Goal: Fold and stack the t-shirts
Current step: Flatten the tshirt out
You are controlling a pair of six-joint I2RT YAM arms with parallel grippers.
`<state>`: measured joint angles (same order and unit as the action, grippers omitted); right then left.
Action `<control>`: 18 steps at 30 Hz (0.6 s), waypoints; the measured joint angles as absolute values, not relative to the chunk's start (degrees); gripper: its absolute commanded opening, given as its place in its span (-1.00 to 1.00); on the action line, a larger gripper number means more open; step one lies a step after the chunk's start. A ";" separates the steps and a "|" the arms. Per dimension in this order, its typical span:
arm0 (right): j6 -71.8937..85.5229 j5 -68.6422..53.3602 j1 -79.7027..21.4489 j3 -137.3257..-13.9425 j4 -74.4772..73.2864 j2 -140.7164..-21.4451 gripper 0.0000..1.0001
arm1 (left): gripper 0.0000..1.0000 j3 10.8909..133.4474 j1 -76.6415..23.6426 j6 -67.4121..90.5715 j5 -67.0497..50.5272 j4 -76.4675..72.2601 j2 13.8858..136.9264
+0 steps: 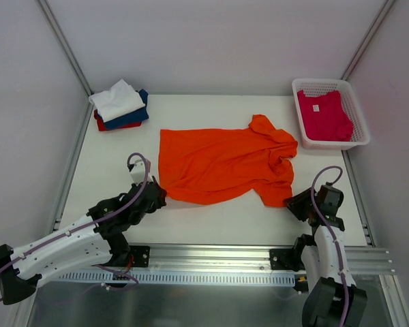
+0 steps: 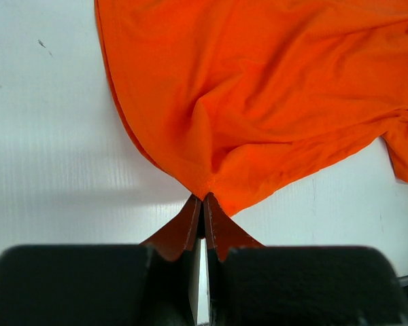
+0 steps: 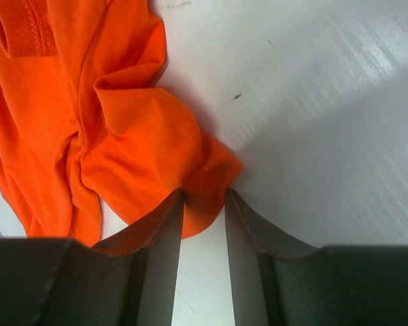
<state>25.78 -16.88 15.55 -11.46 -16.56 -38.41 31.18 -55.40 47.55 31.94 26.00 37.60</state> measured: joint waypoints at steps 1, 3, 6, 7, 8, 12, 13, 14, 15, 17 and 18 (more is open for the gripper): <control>25.98 -16.95 15.57 -11.38 -15.97 -38.94 -0.38 | -1.00 31.11 -55.40 47.55 31.94 26.00 37.58; 26.02 -17.04 15.57 -11.33 -15.07 -39.79 -0.49 | -1.00 31.07 -55.40 47.55 31.81 26.00 37.54; 26.09 -17.08 15.64 -11.27 -14.26 -40.88 -0.82 | -1.00 30.98 -55.40 47.55 31.57 26.02 37.30; 26.17 -17.08 15.66 -11.14 -14.02 -41.12 -0.98 | -1.00 30.98 -55.40 47.55 31.55 26.02 37.21; 26.09 -17.08 15.66 -11.00 -13.78 -41.23 -0.99 | -1.00 30.98 -55.40 47.55 31.53 26.02 37.10; 26.33 -17.06 15.68 -10.92 -13.37 -41.32 -0.99 | -1.00 30.98 -55.40 47.55 31.53 26.02 37.04; 26.33 -17.08 15.68 -10.92 -13.26 -41.32 -0.99 | -1.00 30.98 -55.40 47.55 31.53 26.02 37.04; 26.30 -17.10 15.68 -10.92 -13.21 -41.32 -0.99 | -1.00 30.98 -55.40 47.55 31.53 26.02 37.04; 26.17 -17.17 15.68 -10.94 -13.19 -41.32 -0.99 | -1.00 30.98 -55.40 47.55 31.53 26.02 37.04; 25.85 -17.28 15.68 -11.33 -13.61 -41.08 -0.99 | -1.00 30.98 -55.40 47.51 31.53 26.02 36.99; 25.52 -17.30 15.68 -11.88 -14.11 -40.75 -0.99 | -1.00 30.98 -55.40 47.48 31.55 26.02 36.97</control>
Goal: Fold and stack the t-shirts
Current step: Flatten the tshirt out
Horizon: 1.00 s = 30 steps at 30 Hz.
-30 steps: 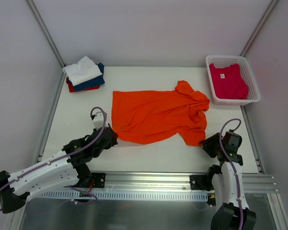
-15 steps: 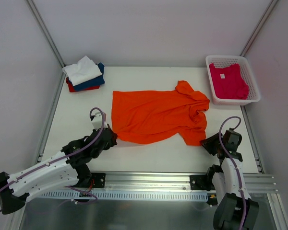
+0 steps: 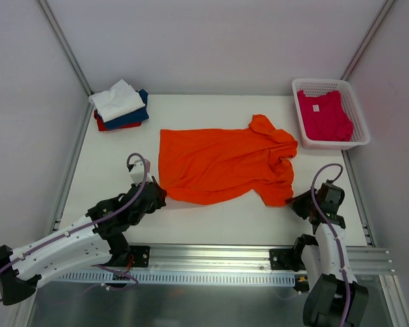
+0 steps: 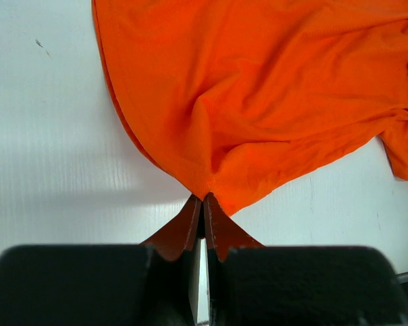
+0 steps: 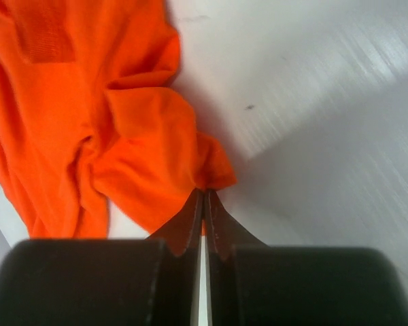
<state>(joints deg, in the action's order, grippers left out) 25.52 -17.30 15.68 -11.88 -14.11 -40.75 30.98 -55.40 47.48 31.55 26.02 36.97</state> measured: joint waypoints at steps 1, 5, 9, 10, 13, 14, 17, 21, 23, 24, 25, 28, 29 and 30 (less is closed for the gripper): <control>25.21 -17.32 15.68 -12.78 -14.83 -40.40 -0.99 | -1.00 30.98 -55.40 47.42 31.57 26.02 36.86; 23.18 -17.37 15.68 -19.40 -17.96 -37.28 -0.99 | -1.00 31.48 -55.40 46.39 32.08 26.26 36.18; 20.69 -17.41 15.68 -30.35 -20.43 -35.18 -1.00 | -1.00 34.89 -55.40 43.81 33.52 26.89 36.12; 20.23 -17.45 15.68 -32.60 -20.56 -35.05 -0.99 | -1.00 35.97 -55.40 43.03 33.89 26.96 36.12; 18.94 -17.56 15.68 -40.32 -21.91 -35.09 -0.99 | -1.00 40.64 -55.40 39.79 35.55 26.92 36.12; 18.57 -17.65 15.68 -42.63 -22.39 -35.29 -1.00 | -1.00 42.24 -55.40 38.61 36.32 26.89 36.07; 17.61 -18.04 15.68 -50.37 -24.03 -36.73 -0.99 | -1.00 47.86 -55.40 34.30 38.50 26.98 35.68; 17.28 -19.05 15.68 -59.75 -24.93 -39.44 -0.99 | -1.00 57.06 -55.40 27.66 41.54 26.89 35.51; 17.43 -19.51 15.68 -63.42 -24.84 -40.69 -0.99 | -1.00 61.12 -55.40 24.40 42.83 26.22 35.38; 17.61 -19.86 15.68 -65.30 -24.84 -41.32 -0.99 | -1.00 63.22 -55.40 22.65 43.46 25.80 35.33; 17.87 -20.12 15.68 -67.18 -24.93 -42.06 -0.99 | -1.00 65.06 -55.40 20.69 44.07 25.19 35.33; 19.07 -21.06 15.68 -72.95 -25.02 -44.49 -0.99 | -1.00 70.30 -55.40 15.11 45.23 23.83 35.83; 19.49 -21.41 15.68 -74.65 -24.88 -45.28 -0.99 | -1.00 72.29 -55.40 13.19 45.39 23.27 36.16; 20.12 -21.91 15.68 -77.06 -24.75 -46.48 -0.99 | -1.00 74.50 -55.40 11.38 45.41 22.79 36.73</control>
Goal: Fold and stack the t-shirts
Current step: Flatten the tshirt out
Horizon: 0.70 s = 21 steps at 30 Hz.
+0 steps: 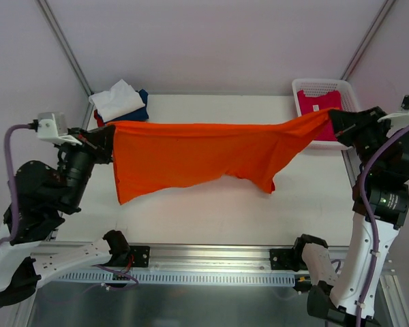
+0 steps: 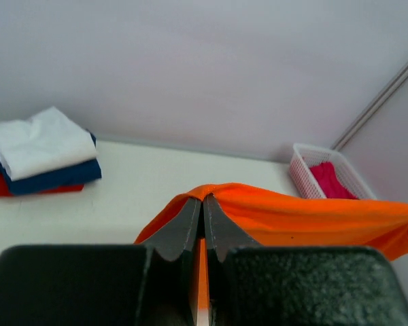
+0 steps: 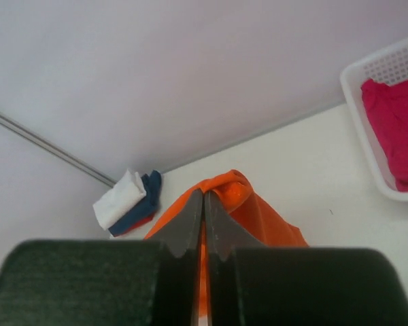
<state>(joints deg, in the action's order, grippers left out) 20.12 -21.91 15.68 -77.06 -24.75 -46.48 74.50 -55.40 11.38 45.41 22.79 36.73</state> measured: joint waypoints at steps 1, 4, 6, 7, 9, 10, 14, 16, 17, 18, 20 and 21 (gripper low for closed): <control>20.53 -22.24 15.66 -78.81 -24.56 -47.20 -0.99 | -1.00 76.66 -55.40 9.65 45.28 21.96 37.23; 21.89 -23.53 15.66 -84.44 -22.61 -49.54 -0.99 | -1.00 81.82 -55.40 4.99 43.88 19.42 38.13; 22.41 -24.08 15.68 -87.74 -22.02 -50.50 -0.99 | -1.00 84.42 -55.40 2.66 42.74 18.28 38.26; 22.52 -24.40 15.68 -89.84 -21.67 -51.03 -0.99 | -1.00 85.73 -55.40 1.41 42.02 17.82 38.28; 22.72 -24.91 15.66 -94.28 -21.12 -51.83 -0.99 | -1.00 87.92 -55.40 -0.64 40.60 16.99 38.28; 22.85 -24.97 15.66 -95.90 -20.64 -52.10 -0.99 | -1.00 88.92 -55.40 -1.50 39.90 16.49 38.28; 23.38 -25.02 15.68 -102.69 -18.46 -52.40 -0.99 | -1.00 90.65 -55.40 -3.99 37.21 14.83 37.71; 23.62 -25.10 15.66 -104.79 -17.54 -52.40 -0.99 | -1.00 90.65 -55.40 -4.56 35.90 14.61 37.17; 23.83 -25.17 15.66 -105.69 -16.99 -52.31 -0.99 | -1.00 90.65 -55.40 -4.78 35.11 14.46 36.91; 24.03 -25.21 15.66 -106.48 -16.56 -52.27 -0.99 | -1.00 90.65 -55.40 -4.99 34.52 14.24 36.69; 24.43 -25.32 15.68 -107.70 -16.03 -52.29 -0.99 | -1.00 90.65 -55.40 -5.23 33.30 13.98 36.25; 24.56 -25.36 15.66 -108.07 -15.99 -52.29 -1.00 | -1.00 90.65 -55.40 -5.32 32.97 13.72 36.12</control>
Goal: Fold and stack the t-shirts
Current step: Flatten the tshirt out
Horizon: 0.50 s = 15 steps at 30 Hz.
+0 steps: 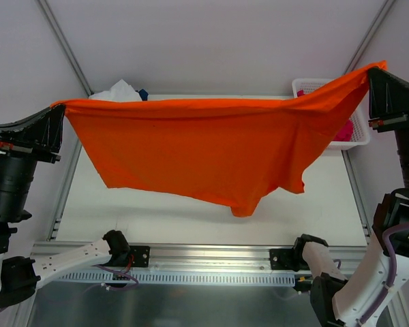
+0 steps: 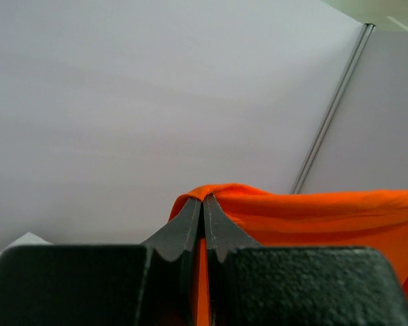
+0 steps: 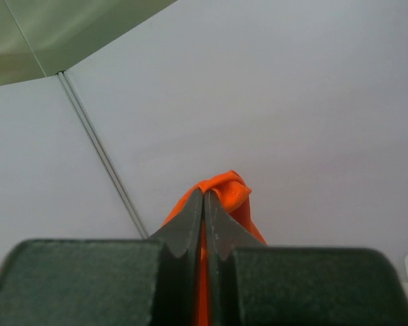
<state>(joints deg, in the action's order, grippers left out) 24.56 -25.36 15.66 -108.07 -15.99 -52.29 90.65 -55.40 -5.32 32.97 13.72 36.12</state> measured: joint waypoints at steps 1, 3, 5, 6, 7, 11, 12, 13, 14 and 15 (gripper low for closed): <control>24.82 -25.41 15.68 -108.68 -16.01 -52.40 -0.99 | -1.00 90.65 -55.40 -5.41 32.82 13.50 35.97; 25.32 -25.76 15.68 -109.78 -15.84 -52.77 -0.99 | -1.00 90.61 -55.40 -5.54 32.77 12.99 35.94; 25.78 -26.06 15.68 -110.45 -15.59 -53.30 -0.99 | -1.00 90.06 -55.40 -5.82 32.99 11.90 35.94; 26.13 -26.33 15.68 -110.78 -15.35 -53.67 -0.99 | -1.00 89.36 -55.40 -6.09 33.23 11.22 35.88; 26.46 -26.52 15.68 -110.89 -15.14 -54.00 -0.99 | -1.00 88.47 -55.40 -6.39 33.50 10.31 35.88; 27.94 -27.86 15.68 -110.39 -14.35 -56.01 -0.99 | -1.00 84.60 -55.40 -6.83 33.78 8.36 36.40; 28.27 -28.03 15.68 -109.75 -13.82 -56.58 -0.99 | -1.00 83.94 -55.40 -6.81 34.00 7.90 36.91; 28.56 -28.23 15.68 -109.16 -13.63 -57.25 -0.99 | -1.00 83.50 -55.40 -6.79 34.20 7.51 37.58; 28.80 -28.45 15.68 -108.55 -13.39 -57.98 -0.99 | -1.00 83.18 -55.40 -6.79 34.50 7.16 38.44; 29.04 -28.64 15.68 -108.03 -13.19 -58.59 -0.99 | -1.00 82.78 -55.40 -6.72 34.68 6.57 39.40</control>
